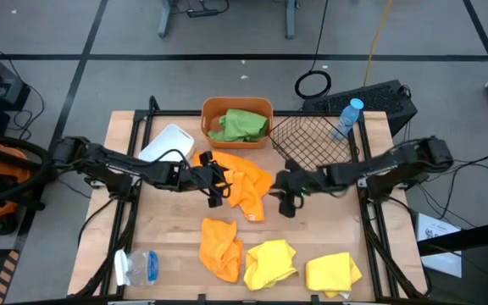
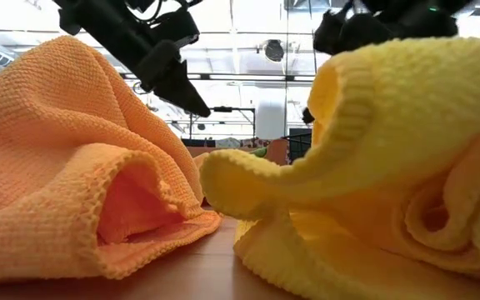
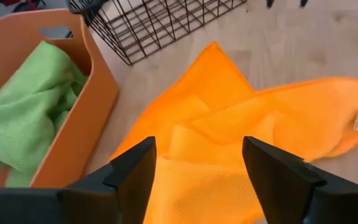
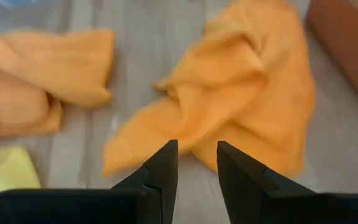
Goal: Sort microfiber towel by color & place in baskets
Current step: Put the top orange towel into the wire basket
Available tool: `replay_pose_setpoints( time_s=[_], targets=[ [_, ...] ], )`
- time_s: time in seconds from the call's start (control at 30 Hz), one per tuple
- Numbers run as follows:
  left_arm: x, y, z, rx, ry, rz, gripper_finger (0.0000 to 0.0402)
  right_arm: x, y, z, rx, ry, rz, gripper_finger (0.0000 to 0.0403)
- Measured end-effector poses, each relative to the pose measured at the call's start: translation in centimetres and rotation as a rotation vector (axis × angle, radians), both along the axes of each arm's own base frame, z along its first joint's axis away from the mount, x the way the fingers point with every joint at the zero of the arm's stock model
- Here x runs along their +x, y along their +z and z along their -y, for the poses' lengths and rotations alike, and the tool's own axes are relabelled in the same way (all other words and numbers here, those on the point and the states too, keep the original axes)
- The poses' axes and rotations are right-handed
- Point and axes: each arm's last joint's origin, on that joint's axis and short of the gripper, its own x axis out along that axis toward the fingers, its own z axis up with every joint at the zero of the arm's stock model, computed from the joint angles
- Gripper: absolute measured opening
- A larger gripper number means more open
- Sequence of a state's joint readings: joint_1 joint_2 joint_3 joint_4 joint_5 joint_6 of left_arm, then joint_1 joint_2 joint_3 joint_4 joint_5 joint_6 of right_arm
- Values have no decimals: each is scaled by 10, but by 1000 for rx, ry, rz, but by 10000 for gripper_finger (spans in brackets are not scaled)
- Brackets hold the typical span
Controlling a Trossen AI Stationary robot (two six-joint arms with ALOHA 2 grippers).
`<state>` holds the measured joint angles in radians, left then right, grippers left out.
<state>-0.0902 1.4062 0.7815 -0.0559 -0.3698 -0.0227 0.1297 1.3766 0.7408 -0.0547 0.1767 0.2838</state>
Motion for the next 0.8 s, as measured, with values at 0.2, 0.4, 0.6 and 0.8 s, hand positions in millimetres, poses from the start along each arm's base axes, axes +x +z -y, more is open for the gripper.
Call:
replay_pose_setpoints(
  time_s=[0.2, 0.4, 0.6, 0.8],
  targets=[
    [11, -22, -1, -8, 16, -52, 301, -5, -10, -33, -5, 67, 226, 102],
    [20, -48, 0, 12, 4, -124, 319, -7, -18, -59, -63, 54, 264, 102],
    [26, -70, -3, 21, 8, -183, 320, -4, -28, -77, -33, 91, 290, 102],
    [30, -89, -11, -6, -3, -232, 281, -5, -32, -91, -17, 116, 314, 102]
  ],
)
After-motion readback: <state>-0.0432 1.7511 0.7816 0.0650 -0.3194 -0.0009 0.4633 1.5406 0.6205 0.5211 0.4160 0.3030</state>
